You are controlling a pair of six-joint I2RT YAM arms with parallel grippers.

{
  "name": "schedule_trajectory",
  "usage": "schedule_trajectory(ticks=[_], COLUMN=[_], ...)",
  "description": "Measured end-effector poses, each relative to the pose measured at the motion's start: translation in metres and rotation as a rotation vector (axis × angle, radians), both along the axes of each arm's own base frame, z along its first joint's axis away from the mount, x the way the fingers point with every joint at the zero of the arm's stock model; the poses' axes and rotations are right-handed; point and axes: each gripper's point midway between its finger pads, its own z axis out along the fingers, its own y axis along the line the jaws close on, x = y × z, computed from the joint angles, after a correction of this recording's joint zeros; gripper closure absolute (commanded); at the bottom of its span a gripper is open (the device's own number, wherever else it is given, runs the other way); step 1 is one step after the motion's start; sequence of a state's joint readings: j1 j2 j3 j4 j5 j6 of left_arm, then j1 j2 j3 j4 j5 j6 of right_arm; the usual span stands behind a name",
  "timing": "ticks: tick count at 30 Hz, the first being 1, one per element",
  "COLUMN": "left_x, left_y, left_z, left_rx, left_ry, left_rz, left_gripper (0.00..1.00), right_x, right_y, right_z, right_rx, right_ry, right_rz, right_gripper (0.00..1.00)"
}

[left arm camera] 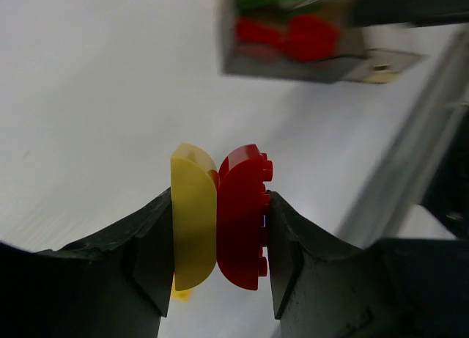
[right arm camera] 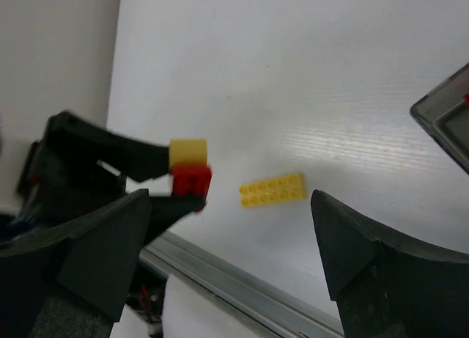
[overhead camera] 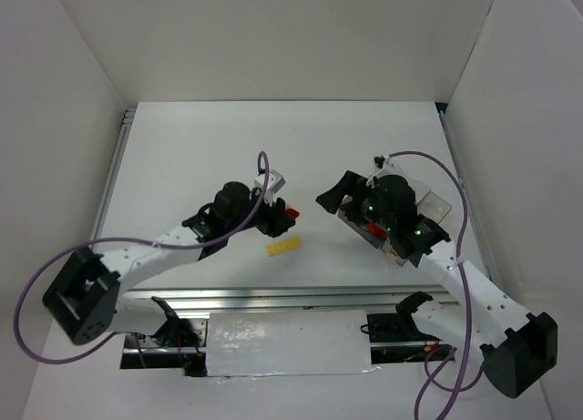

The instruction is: Sort the legos into containers by color

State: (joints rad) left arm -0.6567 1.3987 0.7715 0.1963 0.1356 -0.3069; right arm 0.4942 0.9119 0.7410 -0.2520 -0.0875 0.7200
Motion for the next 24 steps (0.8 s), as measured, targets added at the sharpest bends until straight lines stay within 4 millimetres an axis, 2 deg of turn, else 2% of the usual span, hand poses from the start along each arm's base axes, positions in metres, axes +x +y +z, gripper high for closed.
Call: schedule_trajectory(ticks=[1, 3, 6, 10, 13, 15, 23, 24], left_x=[-0.018, -0.039, -0.05, -0.06, -0.064, -0.065, -0.068, -0.068], left_y=[-0.014, -0.028, -0.037, -0.042, -0.044, -0.043, -0.04, -0.04], left_z=[0.022, 0.056, 0.081, 0.08, 0.081, 0.083, 0.096, 0.095], left_rx=[-0.06, -0.155, -0.21, -0.209, -0.206, -0.204, -0.222, -0.222], left_ry=[-0.062, -0.148, -0.219, -0.217, -0.22, -0.231, -0.259, -0.259], left_rz=[-0.084, -0.186, -0.253, -0.294, -0.31, -0.314, -0.315, -0.315], left_gripper=[1.0, 1.0, 1.0, 1.0, 1.0, 1.0, 0.92, 0.89], right_x=[-0.001, -0.002, -0.009, -0.024, -0.031, -0.034, -0.04, -0.04], right_y=[0.003, 0.012, 0.03, 0.054, 0.062, 0.066, 0.08, 0.081], right_z=[0.0, 0.006, 0.017, 0.026, 0.029, 0.029, 0.011, 0.011], right_rx=[0.033, 0.081, 0.13, 0.161, 0.171, 0.175, 0.152, 0.154], right_ry=[0.011, 0.016, 0.006, -0.003, -0.004, 0.001, 0.056, 0.056], right_rz=[-0.003, 0.005, 0.055, 0.136, 0.17, 0.183, 0.214, 0.219], right_gripper=[0.04, 0.05, 0.07, 0.14, 0.24, 0.26, 0.38, 0.48])
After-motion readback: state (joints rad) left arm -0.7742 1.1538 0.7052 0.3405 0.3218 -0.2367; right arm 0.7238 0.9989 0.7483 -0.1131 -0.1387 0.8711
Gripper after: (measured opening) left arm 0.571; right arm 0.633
